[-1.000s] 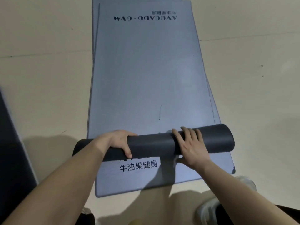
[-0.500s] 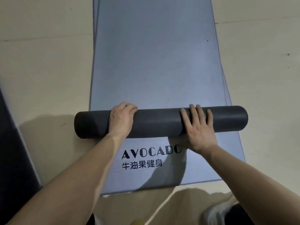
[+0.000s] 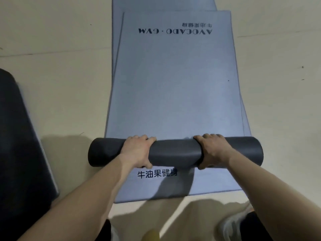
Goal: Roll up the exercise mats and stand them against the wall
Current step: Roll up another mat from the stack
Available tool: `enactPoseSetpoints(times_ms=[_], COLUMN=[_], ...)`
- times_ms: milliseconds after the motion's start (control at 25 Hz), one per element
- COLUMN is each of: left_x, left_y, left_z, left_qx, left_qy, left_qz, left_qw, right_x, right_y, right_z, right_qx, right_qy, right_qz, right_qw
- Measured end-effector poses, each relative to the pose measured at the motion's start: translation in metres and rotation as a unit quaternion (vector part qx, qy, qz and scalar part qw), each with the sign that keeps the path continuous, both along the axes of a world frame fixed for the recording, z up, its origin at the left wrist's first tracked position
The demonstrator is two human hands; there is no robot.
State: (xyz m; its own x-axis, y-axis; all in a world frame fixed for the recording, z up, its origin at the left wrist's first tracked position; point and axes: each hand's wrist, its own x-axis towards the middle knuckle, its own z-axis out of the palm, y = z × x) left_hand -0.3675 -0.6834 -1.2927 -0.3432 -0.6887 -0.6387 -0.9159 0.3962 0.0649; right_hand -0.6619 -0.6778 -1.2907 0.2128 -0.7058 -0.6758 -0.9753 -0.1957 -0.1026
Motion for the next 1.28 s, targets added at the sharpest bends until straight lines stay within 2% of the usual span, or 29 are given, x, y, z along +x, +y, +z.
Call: enactPoseSetpoints(times_ms=[40,160,200,320,360,440,520,640,800,920,1080,1160,1240,1280], left_x=[0.0,-0.004,-0.005,-0.002,-0.002,-0.003,-0.002,0.003,0.004,0.001,-0.005,-0.012,-0.015,-0.014], left_y=[0.007,-0.021,-0.023,0.015,0.034,0.036,-0.005,-0.045,-0.055,-0.063,0.007,0.013,-0.005,-0.009], left_z=[0.003,0.018,0.022,0.02,0.015,-0.002,-0.012,-0.02,-0.028,-0.01,0.004,0.007,0.019,0.021], left_qx=[0.04,0.144,0.13,-0.081,-0.115,-0.123,-0.126,-0.13,-0.19,-0.129,0.03,0.118,0.203,0.217], left_qy=[0.0,0.029,0.041,0.044,0.028,-0.01,0.004,0.022,-0.003,0.012,0.017,0.016,0.035,0.041], left_qz=[-0.008,0.067,0.084,0.091,0.073,0.037,0.043,0.018,-0.035,-0.023,-0.048,-0.042,0.012,0.031], left_qw=[0.999,0.987,0.987,0.992,0.99,0.992,0.991,0.991,0.981,0.991,0.998,0.992,0.979,0.975], right_x=[0.002,0.023,0.026,0.021,0.019,0.016,0.016,0.011,0.003,0.008,0.0,0.003,0.012,0.014], right_y=[0.029,0.1,0.098,0.041,0.026,0.022,0.041,0.015,-0.05,-0.037,0.031,0.066,0.101,0.109], right_z=[-0.001,-0.015,-0.017,-0.014,-0.01,-0.01,-0.021,-0.039,-0.025,-0.008,0.009,0.012,0.011,0.008], right_qx=[-0.027,-0.118,-0.11,-0.09,-0.099,-0.171,-0.237,-0.242,-0.222,-0.15,-0.021,-0.019,-0.057,-0.06], right_qy=[0.007,0.049,0.047,0.017,0.008,-0.006,0.008,0.069,0.063,0.067,0.027,0.034,0.073,0.078], right_qz=[-0.003,-0.022,-0.023,-0.035,-0.037,-0.035,-0.028,-0.013,0.018,0.024,0.021,-0.008,-0.017,-0.019], right_qw=[1.0,0.992,0.992,0.995,0.994,0.985,0.971,0.968,0.973,0.986,0.999,0.999,0.996,0.995])
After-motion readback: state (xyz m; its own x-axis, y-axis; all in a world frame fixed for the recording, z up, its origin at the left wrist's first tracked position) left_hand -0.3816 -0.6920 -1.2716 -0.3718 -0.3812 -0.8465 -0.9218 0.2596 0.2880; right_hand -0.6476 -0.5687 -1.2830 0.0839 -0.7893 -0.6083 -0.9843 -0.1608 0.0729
